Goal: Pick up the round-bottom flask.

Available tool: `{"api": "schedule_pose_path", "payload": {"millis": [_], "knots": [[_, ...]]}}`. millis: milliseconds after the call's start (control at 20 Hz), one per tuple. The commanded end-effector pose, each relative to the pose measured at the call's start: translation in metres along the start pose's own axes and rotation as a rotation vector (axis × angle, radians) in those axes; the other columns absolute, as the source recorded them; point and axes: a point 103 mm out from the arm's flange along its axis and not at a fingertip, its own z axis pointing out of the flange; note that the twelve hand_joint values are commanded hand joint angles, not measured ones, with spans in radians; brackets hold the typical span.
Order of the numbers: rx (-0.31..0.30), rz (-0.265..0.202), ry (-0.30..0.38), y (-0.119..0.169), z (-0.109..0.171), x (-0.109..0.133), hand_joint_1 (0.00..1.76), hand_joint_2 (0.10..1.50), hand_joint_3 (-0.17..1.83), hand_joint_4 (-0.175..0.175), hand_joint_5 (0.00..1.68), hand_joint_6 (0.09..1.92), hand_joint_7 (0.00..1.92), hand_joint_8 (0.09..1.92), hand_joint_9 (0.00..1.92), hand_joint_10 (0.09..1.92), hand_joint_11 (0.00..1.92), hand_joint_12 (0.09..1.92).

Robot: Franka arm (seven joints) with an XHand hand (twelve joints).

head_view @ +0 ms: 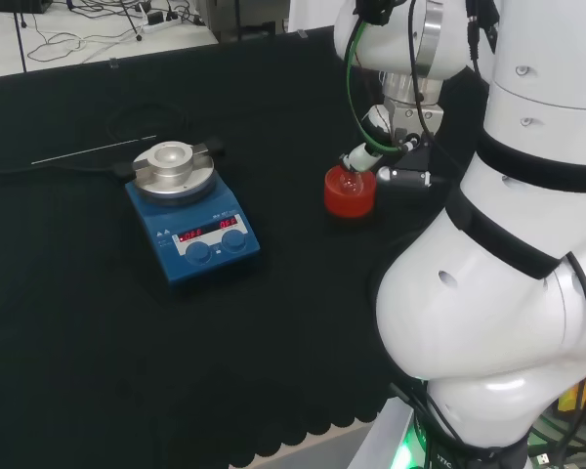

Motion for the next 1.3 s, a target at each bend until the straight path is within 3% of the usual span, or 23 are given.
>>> {"api": "schedule_pose_path", "payload": {"millis": [50,1000,1300], "knots": [[-0.004,-0.005,-0.009,0.005,0.004,-0.001,0.82,0.71,0.56,-0.024,0.62,0.21,0.29,0.67,0.49,0.67,0.15,1.4],[0.008,-0.003,-0.029,0.011,0.017,-0.005,0.84,0.7,0.58,-0.035,0.69,0.28,0.31,0.68,0.51,0.67,0.19,1.4],[0.004,-0.009,-0.033,0.016,0.017,-0.004,0.87,0.69,0.6,-0.04,0.71,0.43,0.32,0.67,0.54,0.66,0.2,1.4]]}}
